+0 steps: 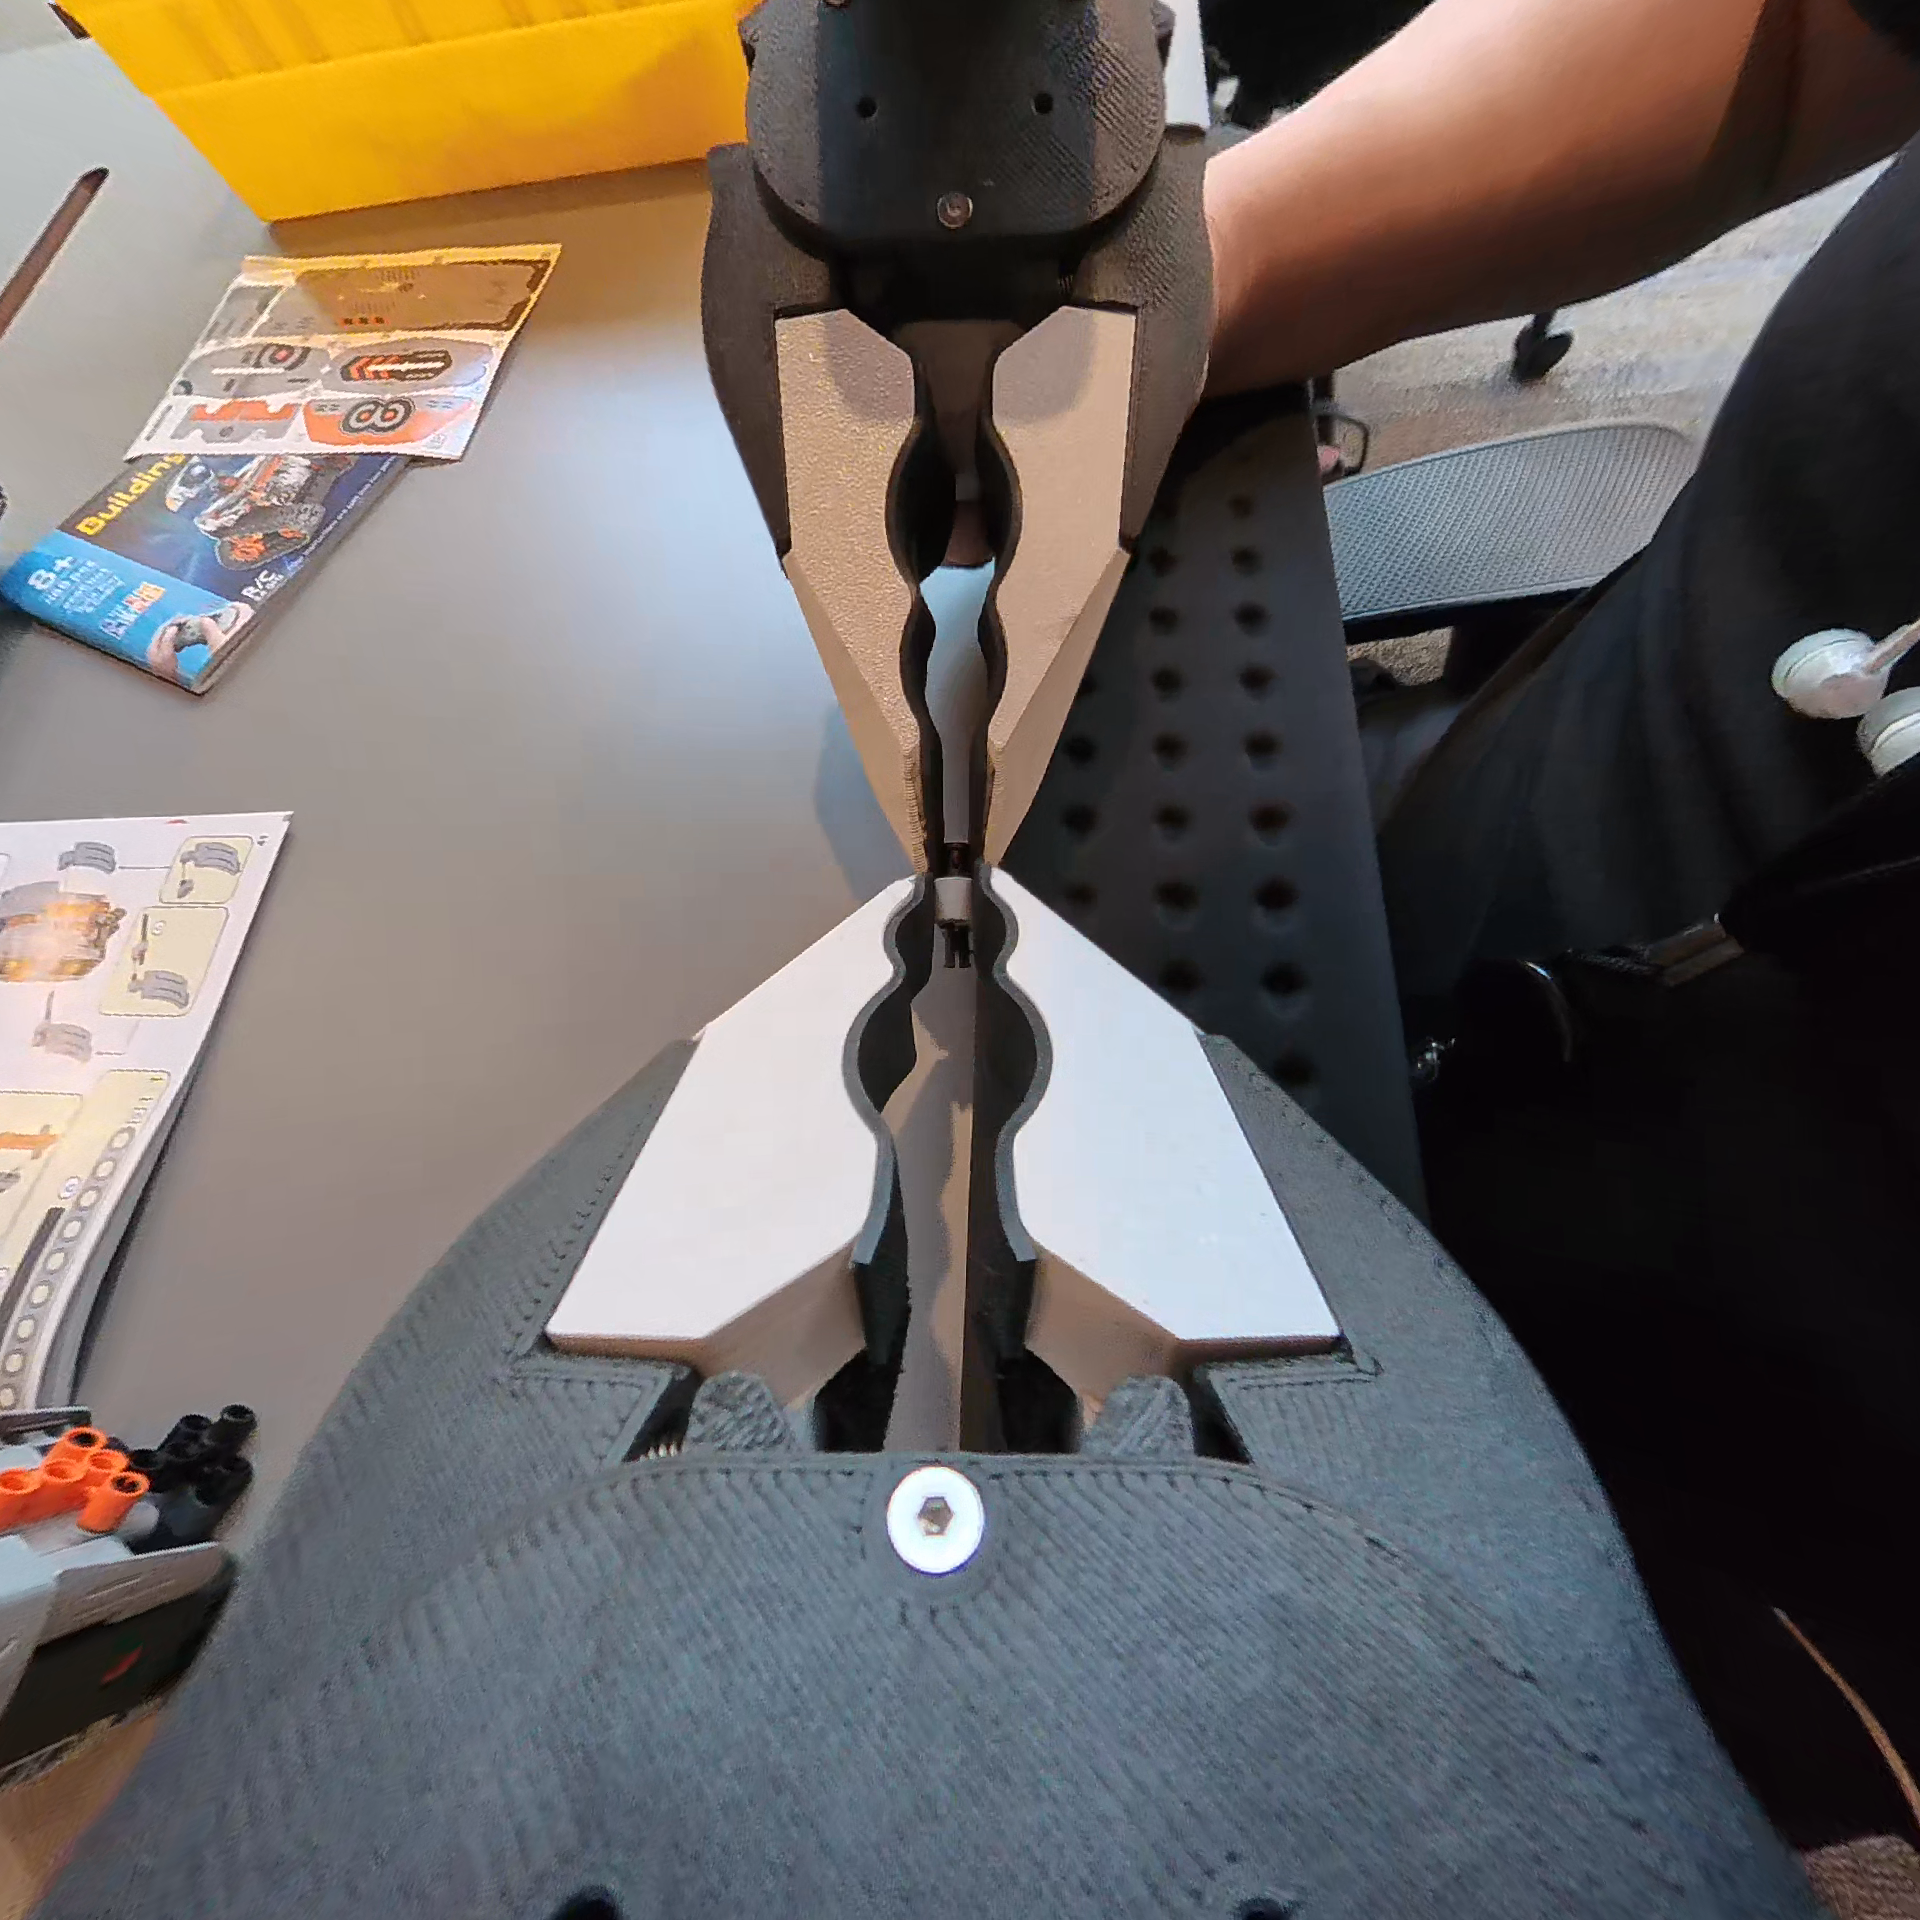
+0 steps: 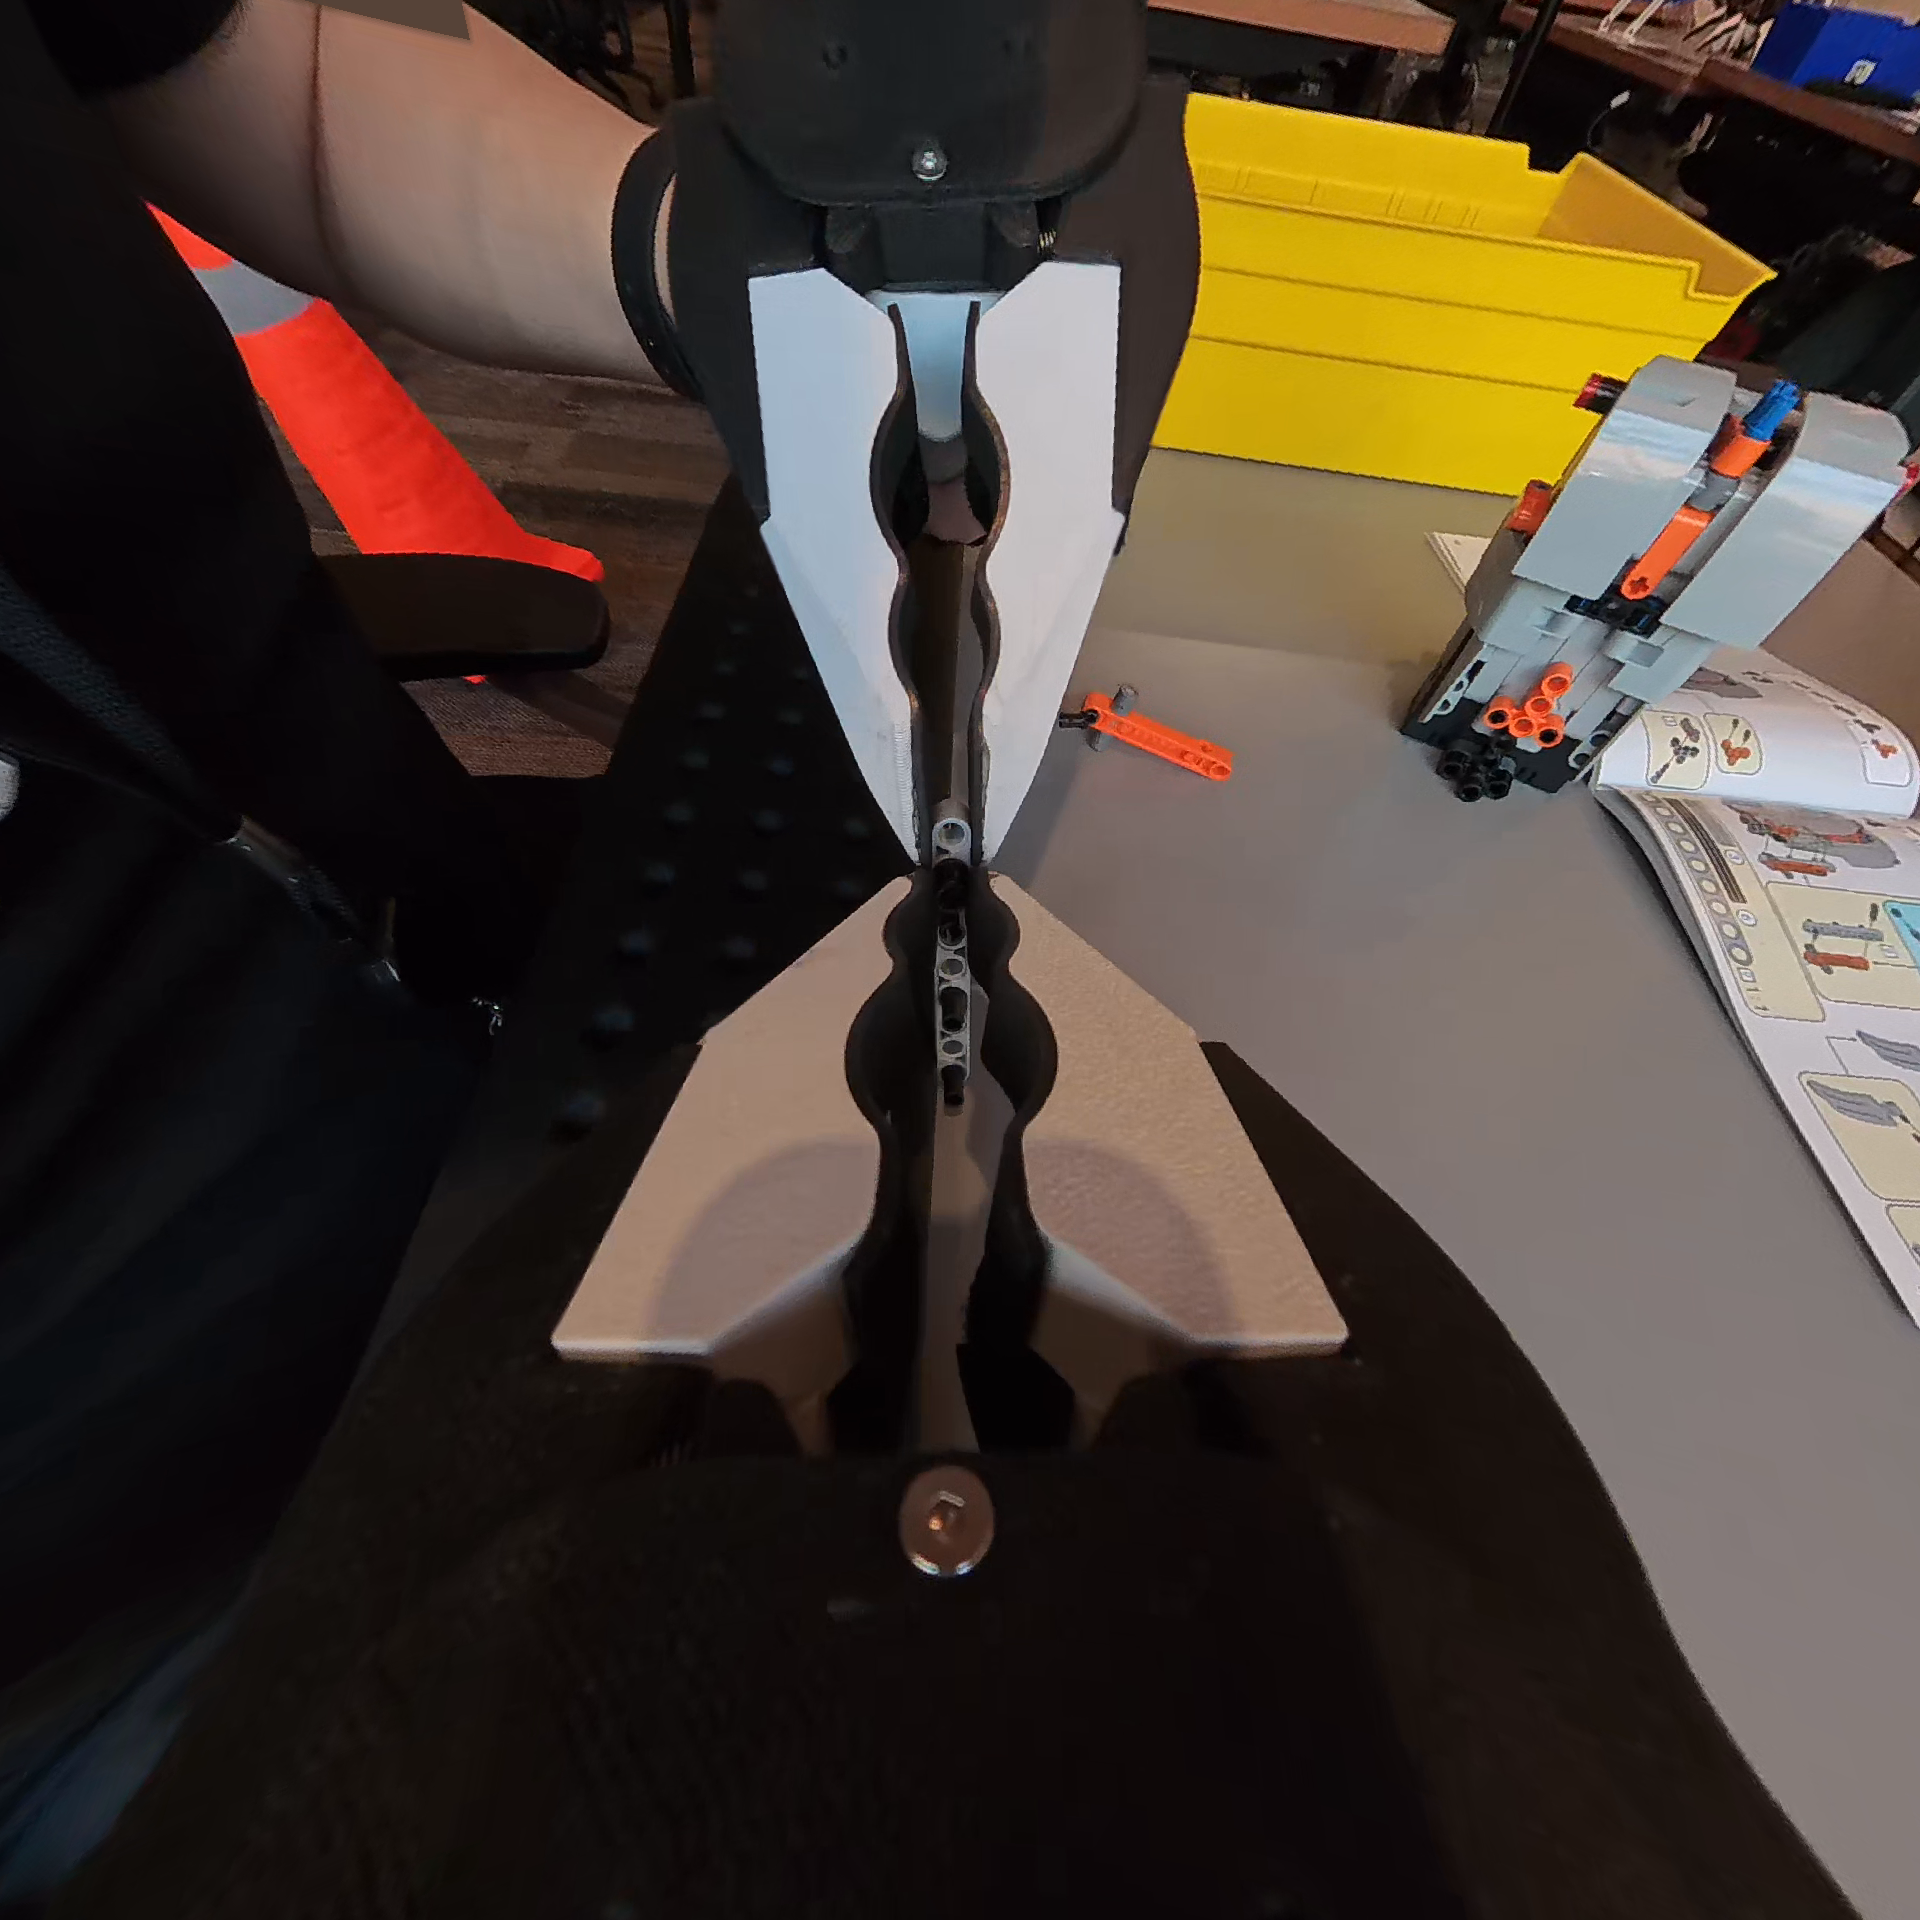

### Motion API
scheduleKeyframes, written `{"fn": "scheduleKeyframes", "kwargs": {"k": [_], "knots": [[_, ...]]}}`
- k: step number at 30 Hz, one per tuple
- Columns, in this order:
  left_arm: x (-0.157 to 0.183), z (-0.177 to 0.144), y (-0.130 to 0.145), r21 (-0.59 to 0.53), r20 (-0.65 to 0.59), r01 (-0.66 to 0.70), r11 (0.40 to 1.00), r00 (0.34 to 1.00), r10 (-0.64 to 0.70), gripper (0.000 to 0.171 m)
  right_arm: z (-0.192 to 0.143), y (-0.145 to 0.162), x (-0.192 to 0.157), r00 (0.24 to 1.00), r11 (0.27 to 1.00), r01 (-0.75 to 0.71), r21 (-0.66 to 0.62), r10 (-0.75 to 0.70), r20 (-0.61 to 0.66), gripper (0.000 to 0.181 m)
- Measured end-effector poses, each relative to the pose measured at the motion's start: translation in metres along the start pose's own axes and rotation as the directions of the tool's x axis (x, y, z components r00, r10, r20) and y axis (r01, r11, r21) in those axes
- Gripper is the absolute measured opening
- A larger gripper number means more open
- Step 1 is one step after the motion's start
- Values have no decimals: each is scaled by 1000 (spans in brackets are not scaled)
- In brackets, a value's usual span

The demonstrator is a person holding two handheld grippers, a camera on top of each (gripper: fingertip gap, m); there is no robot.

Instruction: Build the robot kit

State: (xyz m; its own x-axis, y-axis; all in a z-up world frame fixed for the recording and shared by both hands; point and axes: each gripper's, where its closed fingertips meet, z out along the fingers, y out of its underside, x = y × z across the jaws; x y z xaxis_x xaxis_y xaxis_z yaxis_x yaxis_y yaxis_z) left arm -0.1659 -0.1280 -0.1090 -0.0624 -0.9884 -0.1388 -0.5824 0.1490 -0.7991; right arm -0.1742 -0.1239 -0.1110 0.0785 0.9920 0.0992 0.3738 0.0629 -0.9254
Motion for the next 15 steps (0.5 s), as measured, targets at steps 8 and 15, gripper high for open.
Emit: {"fn": "scheduleKeyframes", "kwargs": {"k": [8,15], "knots": [[-13,-4,-7,154,48,194,969,978,-203,29,-12,-14,10,995,987,-101,123,101,6,4],[-8,9,-16,175,47,112,978,991,-122,6,-17,-22,7,987,971,-150,186,137,80,4]]}}
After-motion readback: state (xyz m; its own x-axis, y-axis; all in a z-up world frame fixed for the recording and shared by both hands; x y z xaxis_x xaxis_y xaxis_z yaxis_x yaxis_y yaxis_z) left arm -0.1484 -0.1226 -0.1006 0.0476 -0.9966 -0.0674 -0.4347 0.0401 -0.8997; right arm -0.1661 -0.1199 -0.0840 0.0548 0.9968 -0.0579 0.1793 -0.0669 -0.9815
